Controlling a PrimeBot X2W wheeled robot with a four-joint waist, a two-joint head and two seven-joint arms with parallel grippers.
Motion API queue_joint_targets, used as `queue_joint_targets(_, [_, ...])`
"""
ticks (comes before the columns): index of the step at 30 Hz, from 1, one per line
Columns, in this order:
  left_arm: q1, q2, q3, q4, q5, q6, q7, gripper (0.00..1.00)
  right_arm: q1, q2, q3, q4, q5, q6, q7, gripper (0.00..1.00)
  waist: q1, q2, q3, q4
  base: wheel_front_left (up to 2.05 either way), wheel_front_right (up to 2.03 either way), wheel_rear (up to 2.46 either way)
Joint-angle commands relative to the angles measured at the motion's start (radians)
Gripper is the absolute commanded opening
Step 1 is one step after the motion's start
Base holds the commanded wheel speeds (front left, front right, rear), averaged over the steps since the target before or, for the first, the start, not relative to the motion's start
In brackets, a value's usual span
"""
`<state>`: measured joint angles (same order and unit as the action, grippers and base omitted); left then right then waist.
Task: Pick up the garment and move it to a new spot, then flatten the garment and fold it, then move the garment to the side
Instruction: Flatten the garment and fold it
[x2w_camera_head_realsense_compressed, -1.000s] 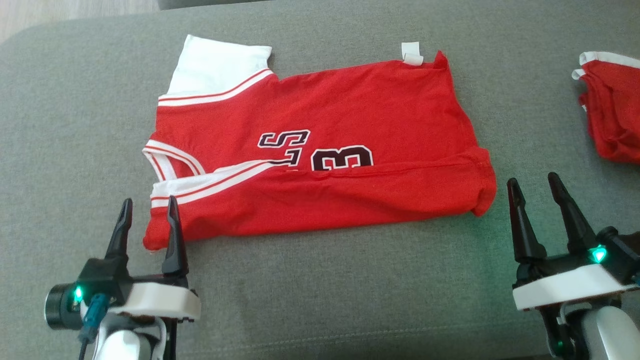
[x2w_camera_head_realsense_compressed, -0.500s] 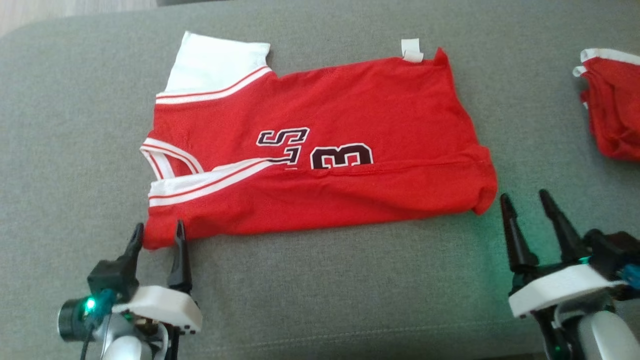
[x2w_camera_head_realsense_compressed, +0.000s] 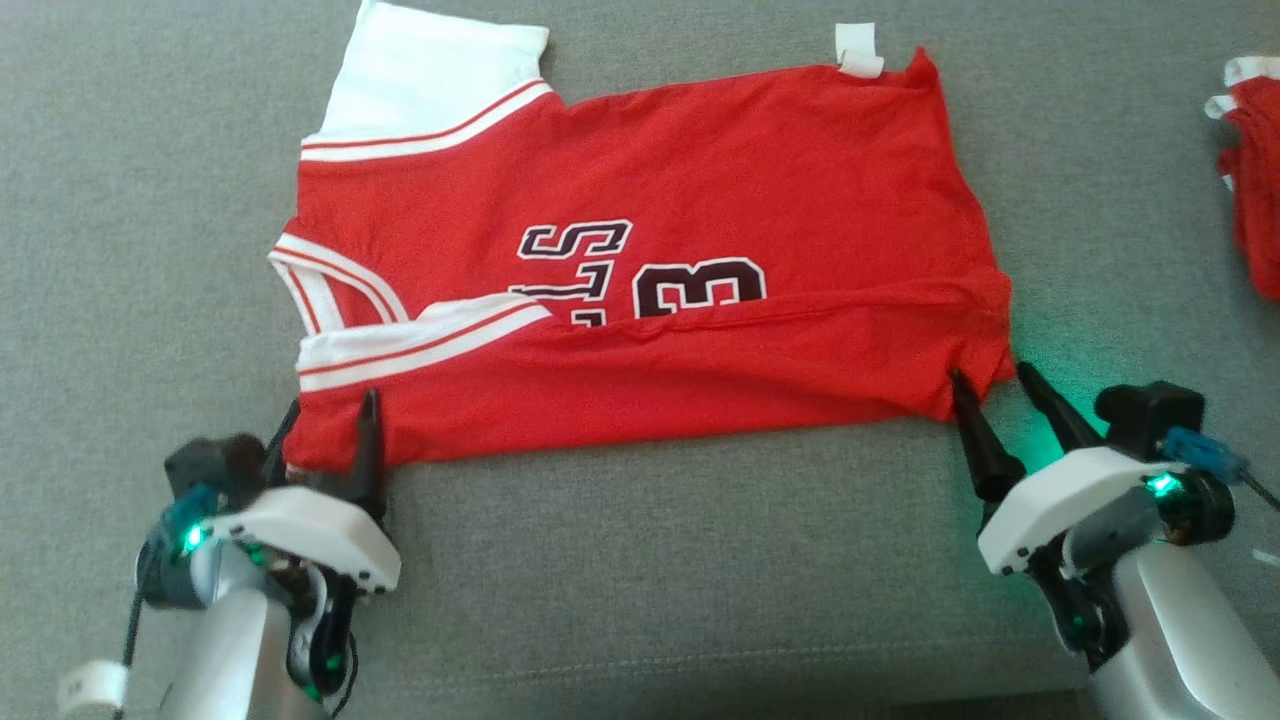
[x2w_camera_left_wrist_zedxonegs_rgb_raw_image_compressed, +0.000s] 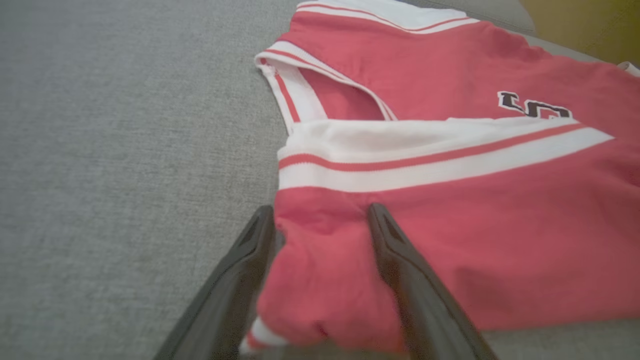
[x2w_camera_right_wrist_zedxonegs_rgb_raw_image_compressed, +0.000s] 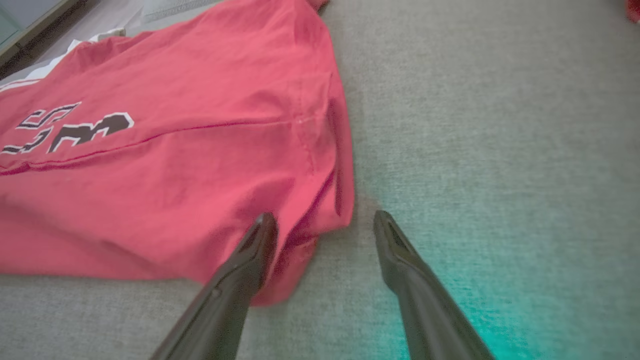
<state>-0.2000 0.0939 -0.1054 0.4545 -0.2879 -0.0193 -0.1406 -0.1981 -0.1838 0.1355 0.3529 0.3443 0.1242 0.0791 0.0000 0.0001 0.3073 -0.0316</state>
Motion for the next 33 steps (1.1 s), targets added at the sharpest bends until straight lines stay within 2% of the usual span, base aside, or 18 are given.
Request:
queue_joint_targets(1, [-0.025, 0.012, 0.028, 0.013, -0.01, -0.009, 0.031, 1.0, -0.025, -0.019, 0.04, -0.009, 0.014, 0.007, 0.026, 1.0, 0.0, -0.0001, 0.007, 0.004, 0.0, 0.0, 0.0])
queue_joint_targets(2, [-0.029, 0.013, 0.021, 0.022, -0.011, -0.017, 0.041, 0.8, -0.031, -0.02, 0.05, 0.0, 0.022, 0.007, 0.041, 1.0, 0.0, -0.0001, 0.01, 0.005, 0.0, 0.0, 0.0])
queue_joint_targets(3, [-0.033, 0.014, 0.017, 0.027, -0.012, -0.022, 0.047, 0.22, -0.035, -0.021, 0.057, 0.01, 0.033, 0.007, 0.057, 0.96, 0.0, -0.0001, 0.011, 0.006, 0.0, 0.0, 0.0])
queue_joint_targets(4, [-0.037, 0.017, 0.013, 0.032, -0.01, -0.025, 0.048, 0.0, -0.038, -0.022, 0.06, 0.017, 0.042, 0.007, 0.07, 0.54, 0.0, -0.0001, 0.013, 0.006, 0.0, 0.0, 0.0])
queue_joint_targets(5, [-0.039, 0.018, 0.011, 0.036, -0.012, -0.027, 0.049, 0.0, -0.04, -0.023, 0.062, 0.02, 0.051, 0.007, 0.077, 0.22, 0.0, -0.0001, 0.014, 0.006, 0.0, 0.0, 0.0])
queue_joint_targets(6, [-0.039, 0.017, 0.011, 0.037, -0.017, -0.029, 0.048, 0.0, -0.04, -0.022, 0.062, 0.021, 0.06, 0.007, 0.082, 0.0, 0.0, -0.0001, 0.014, 0.007, 0.0, 0.0, 0.0])
queue_joint_targets(15, [-0.004, 0.041, 0.027, -0.036, -0.034, -0.026, 0.034, 0.0, 0.007, -0.033, 0.041, -0.051, 0.118, 0.007, 0.073, 0.0, 0.0, -0.0001, -0.006, 0.009, 0.0, 0.0, 0.0])
queue_joint_targets(21, [0.085, 0.049, 0.028, -0.146, -0.042, -0.002, 0.081, 0.0, 0.118, -0.031, -0.006, -0.141, 0.128, 0.007, 0.09, 0.0, 0.0, -0.0001, -0.044, 0.008, 0.0, 0.0, 0.0])
queue_joint_targets(27, [0.166, 0.056, 0.025, -0.221, -0.044, 0.024, 0.131, 0.0, 0.232, 0.001, -0.051, -0.227, 0.111, 0.007, 0.144, 0.0, 0.0, -0.0001, -0.063, 0.005, 0.0, 0.0, 0.0])
queue_joint_targets(28, [0.174, 0.056, 0.022, -0.226, -0.042, 0.028, 0.135, 0.31, 0.245, 0.008, -0.057, -0.235, 0.109, 0.007, 0.152, 0.06, 0.0, -0.0001, -0.066, 0.004, 0.0, 0.0, 0.0])
queue_joint_targets(29, [0.181, 0.053, 0.02, -0.231, -0.04, 0.034, 0.138, 1.0, 0.255, 0.014, -0.061, -0.242, 0.105, 0.007, 0.16, 0.47, 0.0, -0.0001, -0.07, 0.003, 0.0, 0.0, 0.0])
queue_joint_targets(30, [0.188, 0.049, 0.018, -0.234, -0.041, 0.04, 0.144, 1.0, 0.26, 0.018, -0.065, -0.251, 0.094, 0.007, 0.157, 1.0, 0.0, -0.0001, -0.074, 0.002, 0.0, 0.0, 0.0])
queue_joint_targets(33, [0.207, 0.043, 0.021, -0.256, -0.023, 0.075, 0.124, 1.0, 0.263, 0.034, -0.092, -0.283, 0.054, 0.007, 0.123, 1.0, 0.0, -0.0001, -0.089, -0.004, 0.0, 0.0, 0.0])
